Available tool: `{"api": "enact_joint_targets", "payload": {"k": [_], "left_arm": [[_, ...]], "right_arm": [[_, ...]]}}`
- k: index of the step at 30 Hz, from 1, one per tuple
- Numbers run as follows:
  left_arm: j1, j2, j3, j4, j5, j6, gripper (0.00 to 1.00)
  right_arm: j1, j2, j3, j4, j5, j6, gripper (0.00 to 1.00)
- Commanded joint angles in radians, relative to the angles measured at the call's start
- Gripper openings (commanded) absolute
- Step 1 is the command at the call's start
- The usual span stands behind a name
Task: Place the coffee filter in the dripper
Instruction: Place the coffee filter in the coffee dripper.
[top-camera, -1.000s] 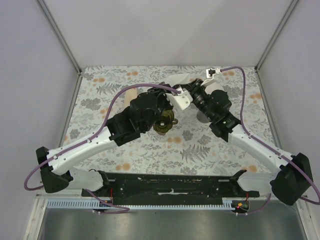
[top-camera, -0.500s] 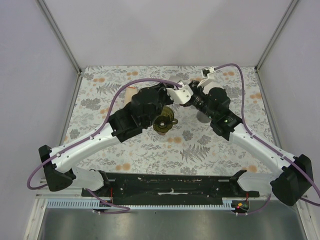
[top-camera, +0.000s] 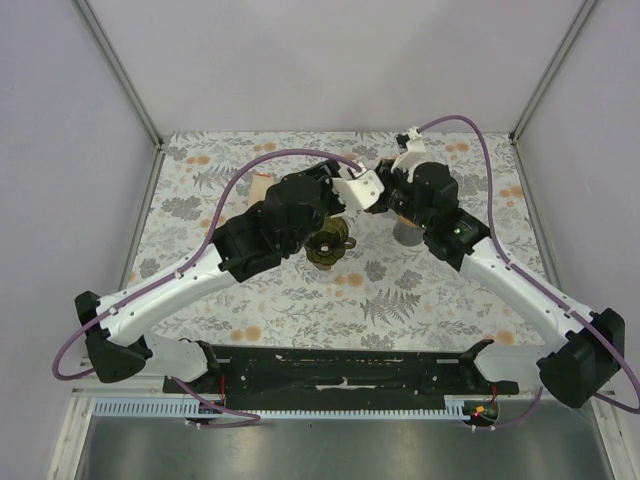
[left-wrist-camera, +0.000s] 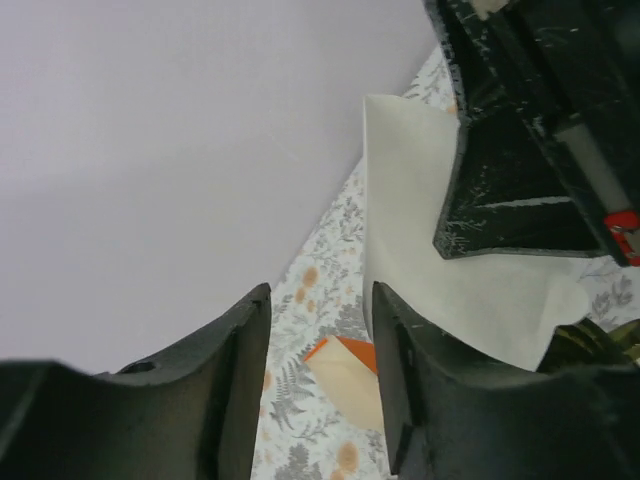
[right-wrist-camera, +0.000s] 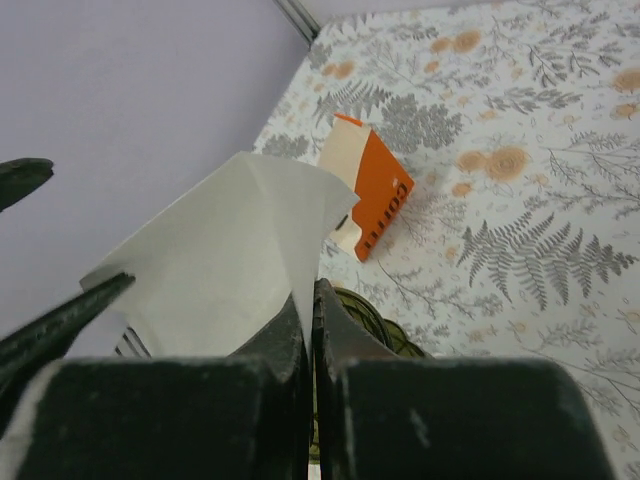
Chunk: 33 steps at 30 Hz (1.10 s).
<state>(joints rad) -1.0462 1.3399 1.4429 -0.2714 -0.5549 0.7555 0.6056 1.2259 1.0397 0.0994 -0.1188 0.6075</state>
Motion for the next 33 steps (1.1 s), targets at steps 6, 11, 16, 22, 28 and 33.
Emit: {"api": "enact_joint_targets", "payload": {"k": [6,11,16,22,28,33], "left_arm": [[0.078,-0.030,0.185,-0.414,0.237,-0.507,0.68],[0.164,-0.067,0.188,-0.466,0.398,-0.617,0.72],[0.187,-0.119,0.055,-0.473,0.443,-0.696,0.71],[0.199,-0.156,-0.055,-0.453,0.415,-0.729,0.65],[0.201,-0.140,-0.102,-0.393,0.418,-0.844,0.71],[0.219,-0.107,-0.099,-0.387,0.284,-0.849,0.71]], "right_arm": [[0.009,0.067,0.319,-0.593,-0.142,-0.242,0.00],[0.063,0.210,0.485,-0.823,-0.163,-0.302,0.00],[0.120,0.297,0.574,-0.900,-0.160,-0.315,0.00],[0.132,0.342,0.592,-0.946,-0.137,-0.316,0.00],[0.141,0.402,0.626,-0.951,-0.113,-0.325,0.00],[0.140,0.451,0.655,-0.965,-0.105,-0.362,0.00]]}}
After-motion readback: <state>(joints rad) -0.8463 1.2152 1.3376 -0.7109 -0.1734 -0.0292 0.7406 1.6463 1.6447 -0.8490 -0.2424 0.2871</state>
